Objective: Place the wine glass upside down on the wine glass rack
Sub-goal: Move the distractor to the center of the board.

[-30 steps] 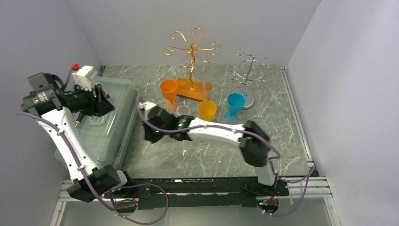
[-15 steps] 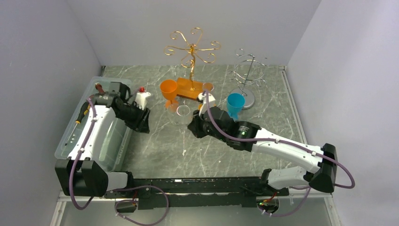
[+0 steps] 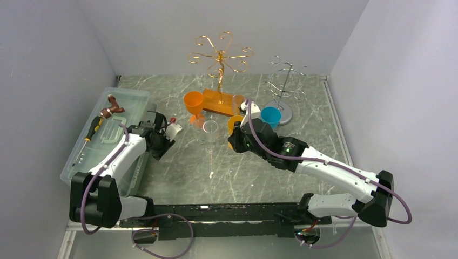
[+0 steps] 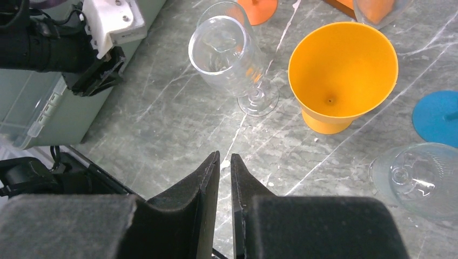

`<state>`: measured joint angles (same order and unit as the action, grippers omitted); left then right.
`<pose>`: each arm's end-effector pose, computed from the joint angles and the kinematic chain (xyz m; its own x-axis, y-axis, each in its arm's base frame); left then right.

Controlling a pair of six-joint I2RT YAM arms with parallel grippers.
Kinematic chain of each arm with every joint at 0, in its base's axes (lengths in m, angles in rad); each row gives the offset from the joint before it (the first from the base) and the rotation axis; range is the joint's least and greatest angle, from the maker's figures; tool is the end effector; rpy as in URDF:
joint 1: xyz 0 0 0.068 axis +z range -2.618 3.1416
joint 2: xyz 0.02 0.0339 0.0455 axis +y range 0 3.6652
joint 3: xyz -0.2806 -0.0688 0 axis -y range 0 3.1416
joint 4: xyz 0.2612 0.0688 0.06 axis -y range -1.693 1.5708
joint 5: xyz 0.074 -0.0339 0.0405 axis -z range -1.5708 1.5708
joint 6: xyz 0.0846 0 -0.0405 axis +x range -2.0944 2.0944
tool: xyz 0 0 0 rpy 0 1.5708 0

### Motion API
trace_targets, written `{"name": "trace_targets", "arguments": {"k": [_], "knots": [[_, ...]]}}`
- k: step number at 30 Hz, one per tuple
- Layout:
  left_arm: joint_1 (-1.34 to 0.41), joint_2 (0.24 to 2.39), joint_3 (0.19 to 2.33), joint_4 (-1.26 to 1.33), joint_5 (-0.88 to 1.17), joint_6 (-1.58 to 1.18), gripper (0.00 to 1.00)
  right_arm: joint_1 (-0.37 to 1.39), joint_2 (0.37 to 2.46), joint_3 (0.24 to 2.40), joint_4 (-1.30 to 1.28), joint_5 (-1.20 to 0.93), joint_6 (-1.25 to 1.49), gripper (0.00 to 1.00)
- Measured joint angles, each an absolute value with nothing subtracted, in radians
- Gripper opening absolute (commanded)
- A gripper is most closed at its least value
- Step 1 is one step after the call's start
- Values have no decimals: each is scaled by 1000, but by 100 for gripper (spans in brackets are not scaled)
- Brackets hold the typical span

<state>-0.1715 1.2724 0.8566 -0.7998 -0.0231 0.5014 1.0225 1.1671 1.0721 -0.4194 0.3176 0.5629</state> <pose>0.2524 -0.0417 0.1824 -0.7319 0.6144 -0.2946 0.5867 0.7881 0.1861 0.1841 0.2507 0.3305 -0.5739 0.0329 -0.8183 -0.4289 0.8391 0.3346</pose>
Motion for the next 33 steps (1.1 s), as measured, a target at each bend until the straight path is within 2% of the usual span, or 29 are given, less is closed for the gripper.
{"name": "trace_targets", "arguments": {"k": [6, 14, 33], "knots": [[-166, 1275, 784, -660, -146, 540, 45, 1023, 1164, 1072, -420, 325, 560, 16], [-74, 1299, 782, -579, -185, 544, 45, 1023, 1135, 1067, -420, 335, 558, 16], [-32, 1514, 902, -424, -280, 403, 46, 1013, 1092, 1048, -469, 369, 549, 20]]}}
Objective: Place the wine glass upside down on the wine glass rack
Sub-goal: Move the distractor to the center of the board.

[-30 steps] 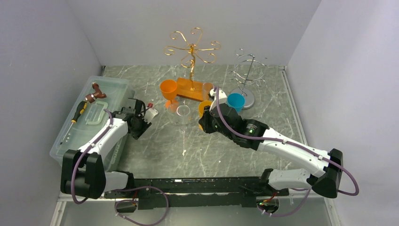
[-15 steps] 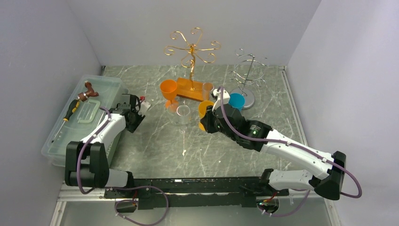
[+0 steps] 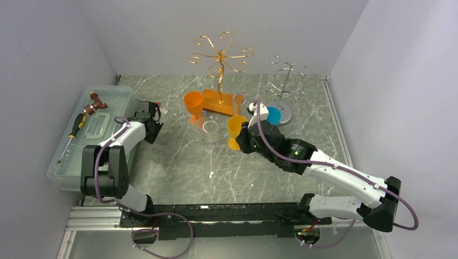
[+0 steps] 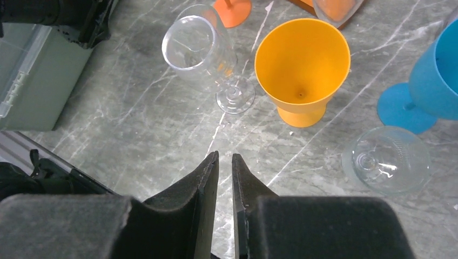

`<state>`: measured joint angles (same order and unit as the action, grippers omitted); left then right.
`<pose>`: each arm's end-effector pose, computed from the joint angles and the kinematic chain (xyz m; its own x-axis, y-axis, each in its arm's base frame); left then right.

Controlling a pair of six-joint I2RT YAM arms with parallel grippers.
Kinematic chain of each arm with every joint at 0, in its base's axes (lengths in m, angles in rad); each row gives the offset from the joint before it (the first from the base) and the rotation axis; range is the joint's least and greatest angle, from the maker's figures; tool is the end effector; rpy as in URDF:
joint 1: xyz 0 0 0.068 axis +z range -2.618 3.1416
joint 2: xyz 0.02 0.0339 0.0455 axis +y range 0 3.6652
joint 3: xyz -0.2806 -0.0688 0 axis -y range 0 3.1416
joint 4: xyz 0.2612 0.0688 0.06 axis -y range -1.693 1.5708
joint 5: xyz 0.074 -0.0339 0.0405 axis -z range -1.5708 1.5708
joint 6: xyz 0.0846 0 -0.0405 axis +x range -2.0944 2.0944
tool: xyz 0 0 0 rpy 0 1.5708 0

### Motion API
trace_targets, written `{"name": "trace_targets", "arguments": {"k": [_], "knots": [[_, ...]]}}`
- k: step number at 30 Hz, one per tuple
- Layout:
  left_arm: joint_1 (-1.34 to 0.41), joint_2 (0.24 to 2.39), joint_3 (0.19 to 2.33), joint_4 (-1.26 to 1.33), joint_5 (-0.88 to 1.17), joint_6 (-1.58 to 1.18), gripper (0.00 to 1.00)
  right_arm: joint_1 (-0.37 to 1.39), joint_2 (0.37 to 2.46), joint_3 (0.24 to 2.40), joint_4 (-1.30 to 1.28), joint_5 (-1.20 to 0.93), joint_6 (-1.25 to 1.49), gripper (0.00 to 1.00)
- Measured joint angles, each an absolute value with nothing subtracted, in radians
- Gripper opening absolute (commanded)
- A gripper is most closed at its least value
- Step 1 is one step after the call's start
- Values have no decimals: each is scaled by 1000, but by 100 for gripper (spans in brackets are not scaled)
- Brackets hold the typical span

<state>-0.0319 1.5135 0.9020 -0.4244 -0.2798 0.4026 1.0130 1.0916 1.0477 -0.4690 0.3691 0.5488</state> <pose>0.3320 0.0128 0.1592 -0.8343 0.4034 -0.3759 0.2357 0.8772 0.4183 0.1780 0.2277 0.3359 -0.5476 0.0415 -0.8357 -0.3976 0.8659 0.3035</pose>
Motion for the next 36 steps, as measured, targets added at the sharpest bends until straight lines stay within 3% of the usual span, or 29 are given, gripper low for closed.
{"name": "trace_targets", "arguments": {"k": [6, 9, 11, 18, 31, 32, 33, 34, 36], "knots": [[-17, 1523, 1010, -542, -178, 334, 63, 987, 1092, 1066, -509, 389, 530, 41], [-2, 1522, 1158, -658, -43, 283, 79, 948, 1096, 1104, -538, 392, 513, 51], [-2, 1521, 1245, -714, 45, 256, 80, 915, 1120, 1158, -562, 392, 497, 54], [-9, 1538, 1472, -868, 246, 195, 82, 801, 1290, 1326, -591, 387, 442, 54], [-111, 1731, 1619, -955, 273, 172, 84, 715, 1390, 1247, -579, 353, 400, 42], [-111, 1736, 1642, -957, 273, 171, 85, 714, 1399, 1243, -574, 346, 400, 42], [-111, 1737, 1657, -958, 273, 171, 95, 713, 1411, 1241, -565, 339, 399, 41], [-110, 1737, 1675, -965, 274, 170, 99, 712, 1422, 1238, -555, 332, 397, 41], [-108, 1736, 1711, -979, 276, 167, 99, 712, 1445, 1237, -543, 329, 394, 41]]}}
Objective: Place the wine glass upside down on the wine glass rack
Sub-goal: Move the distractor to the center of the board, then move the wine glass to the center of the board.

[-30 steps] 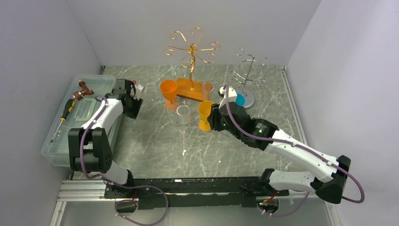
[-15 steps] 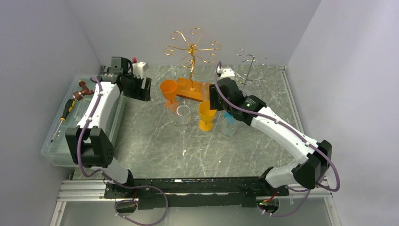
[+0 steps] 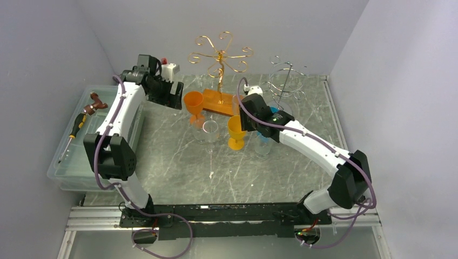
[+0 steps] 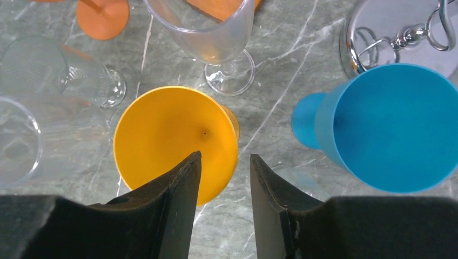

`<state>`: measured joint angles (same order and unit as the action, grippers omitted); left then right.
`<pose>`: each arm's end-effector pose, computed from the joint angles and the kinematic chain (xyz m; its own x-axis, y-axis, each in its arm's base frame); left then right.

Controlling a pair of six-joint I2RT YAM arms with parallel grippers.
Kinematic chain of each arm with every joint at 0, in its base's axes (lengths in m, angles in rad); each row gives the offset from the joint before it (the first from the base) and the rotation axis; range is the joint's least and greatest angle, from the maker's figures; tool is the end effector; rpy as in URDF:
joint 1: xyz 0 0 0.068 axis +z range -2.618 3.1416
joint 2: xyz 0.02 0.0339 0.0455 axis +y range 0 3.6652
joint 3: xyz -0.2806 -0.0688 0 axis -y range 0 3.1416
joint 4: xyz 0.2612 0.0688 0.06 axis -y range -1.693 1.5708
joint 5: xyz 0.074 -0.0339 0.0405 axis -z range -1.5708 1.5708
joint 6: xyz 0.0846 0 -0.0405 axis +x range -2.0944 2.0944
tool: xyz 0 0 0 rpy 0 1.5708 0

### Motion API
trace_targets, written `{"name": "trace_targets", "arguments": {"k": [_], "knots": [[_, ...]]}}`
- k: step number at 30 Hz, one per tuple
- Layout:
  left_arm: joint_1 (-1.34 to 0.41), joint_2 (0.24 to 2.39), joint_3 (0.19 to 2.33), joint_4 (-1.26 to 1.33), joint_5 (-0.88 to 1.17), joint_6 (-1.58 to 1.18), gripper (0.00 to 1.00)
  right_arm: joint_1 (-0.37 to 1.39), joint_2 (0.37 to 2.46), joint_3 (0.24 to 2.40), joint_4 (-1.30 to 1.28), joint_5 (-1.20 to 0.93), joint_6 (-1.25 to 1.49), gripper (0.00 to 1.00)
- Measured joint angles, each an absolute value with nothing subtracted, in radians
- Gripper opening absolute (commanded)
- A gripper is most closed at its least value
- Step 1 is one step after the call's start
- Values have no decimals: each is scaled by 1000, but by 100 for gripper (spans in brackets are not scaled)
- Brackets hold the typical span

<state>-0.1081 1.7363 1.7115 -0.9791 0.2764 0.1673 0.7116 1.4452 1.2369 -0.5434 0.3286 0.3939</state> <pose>0.4074 -0.0674 0.3127 -0.7854 0.2464 -0.5678 0.3857 0.9123 -0.1376 0.2945 0.2179 0.2914 -0.6463 -0.0776 -0.7592 -0.2074 0.9752 0.0769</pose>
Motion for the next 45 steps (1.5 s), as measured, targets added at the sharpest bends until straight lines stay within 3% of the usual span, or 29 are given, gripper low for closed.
{"name": "trace_targets", "arguments": {"k": [7, 13, 17, 30, 39, 42, 45], "knots": [[-107, 1736, 1884, -1085, 303, 167, 99, 698, 1455, 1272, -571, 323, 385, 46], [-107, 1753, 2070, -1140, 324, 150, 99, 673, 1432, 1484, -654, 315, 358, 46], [-107, 1813, 2194, -1142, 351, 131, 93, 664, 1422, 1605, -656, 304, 347, 46], [-107, 1817, 1967, -1144, 404, 111, 94, 669, 1449, 1322, -665, 214, 362, 54], [-107, 1733, 1888, -1162, 414, 119, 96, 672, 1467, 1252, -597, 200, 371, 45], [-107, 1707, 1847, -1173, 420, 125, 97, 672, 1491, 1228, -573, 200, 371, 34], [-107, 1695, 1825, -1186, 422, 138, 97, 672, 1514, 1215, -553, 202, 373, 12]]}}
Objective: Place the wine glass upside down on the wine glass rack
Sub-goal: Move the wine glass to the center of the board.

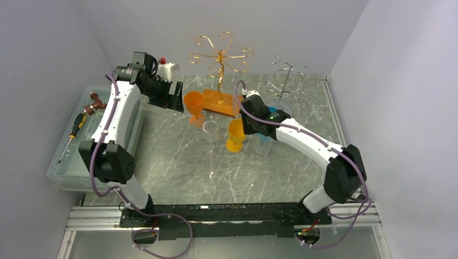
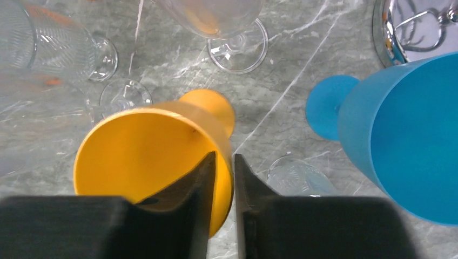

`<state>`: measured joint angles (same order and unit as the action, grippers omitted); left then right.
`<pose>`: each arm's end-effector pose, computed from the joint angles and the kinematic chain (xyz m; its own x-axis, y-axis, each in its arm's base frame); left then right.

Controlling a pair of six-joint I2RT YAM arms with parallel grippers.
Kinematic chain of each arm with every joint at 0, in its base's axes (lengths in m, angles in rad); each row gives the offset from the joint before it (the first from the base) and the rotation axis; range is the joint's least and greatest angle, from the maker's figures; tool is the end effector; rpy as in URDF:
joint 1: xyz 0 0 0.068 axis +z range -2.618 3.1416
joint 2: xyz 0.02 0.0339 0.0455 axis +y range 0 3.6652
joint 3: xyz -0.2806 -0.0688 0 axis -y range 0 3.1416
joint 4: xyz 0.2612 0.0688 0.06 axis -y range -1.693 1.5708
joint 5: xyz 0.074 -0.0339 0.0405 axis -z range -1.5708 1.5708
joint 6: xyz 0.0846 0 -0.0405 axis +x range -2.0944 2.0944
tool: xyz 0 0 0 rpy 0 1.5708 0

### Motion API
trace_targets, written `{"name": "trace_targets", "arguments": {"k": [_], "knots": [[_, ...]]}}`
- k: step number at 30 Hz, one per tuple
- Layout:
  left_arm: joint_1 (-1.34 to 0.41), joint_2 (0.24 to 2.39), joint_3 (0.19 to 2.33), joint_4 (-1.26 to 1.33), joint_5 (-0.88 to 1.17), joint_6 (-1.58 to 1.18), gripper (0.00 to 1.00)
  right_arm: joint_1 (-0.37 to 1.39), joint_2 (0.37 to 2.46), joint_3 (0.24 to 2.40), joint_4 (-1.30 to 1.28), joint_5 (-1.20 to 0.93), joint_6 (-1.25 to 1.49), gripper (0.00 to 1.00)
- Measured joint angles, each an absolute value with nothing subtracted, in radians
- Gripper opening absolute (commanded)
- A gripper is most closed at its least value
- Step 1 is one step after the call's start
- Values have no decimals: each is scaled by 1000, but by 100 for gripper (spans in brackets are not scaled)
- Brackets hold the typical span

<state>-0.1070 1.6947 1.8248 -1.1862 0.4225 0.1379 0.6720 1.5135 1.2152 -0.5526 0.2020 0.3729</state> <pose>0.3744 -0.0751 0.3538 -0.8163 0.2138 -0.5367 0.4142 0.8641 -0.2859 0.3038 0.2200 0.2563 -0.7324 -0.1266 -0.6689 -0.2572 0.9612 0.0997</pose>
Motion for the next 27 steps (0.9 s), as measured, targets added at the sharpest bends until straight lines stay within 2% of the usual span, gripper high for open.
{"name": "trace_targets", "arguments": {"k": [2, 4, 13, 20, 27], "knots": [[-107, 1694, 1821, -1196, 426, 142, 97, 672, 1516, 1215, -547, 204, 376, 3], [-107, 1694, 1821, -1198, 428, 146, 97, 672, 1514, 1215, -543, 205, 374, 0], [-107, 1679, 1808, -1199, 437, 162, 96, 672, 1412, 1216, -620, 158, 361, 0], [-107, 1674, 1797, -1202, 448, 179, 96, 674, 1274, 1213, -806, 140, 346, 0], [-109, 1665, 1776, -1215, 466, 197, 96, 645, 1171, 1085, -946, 187, 363, 0]]}}
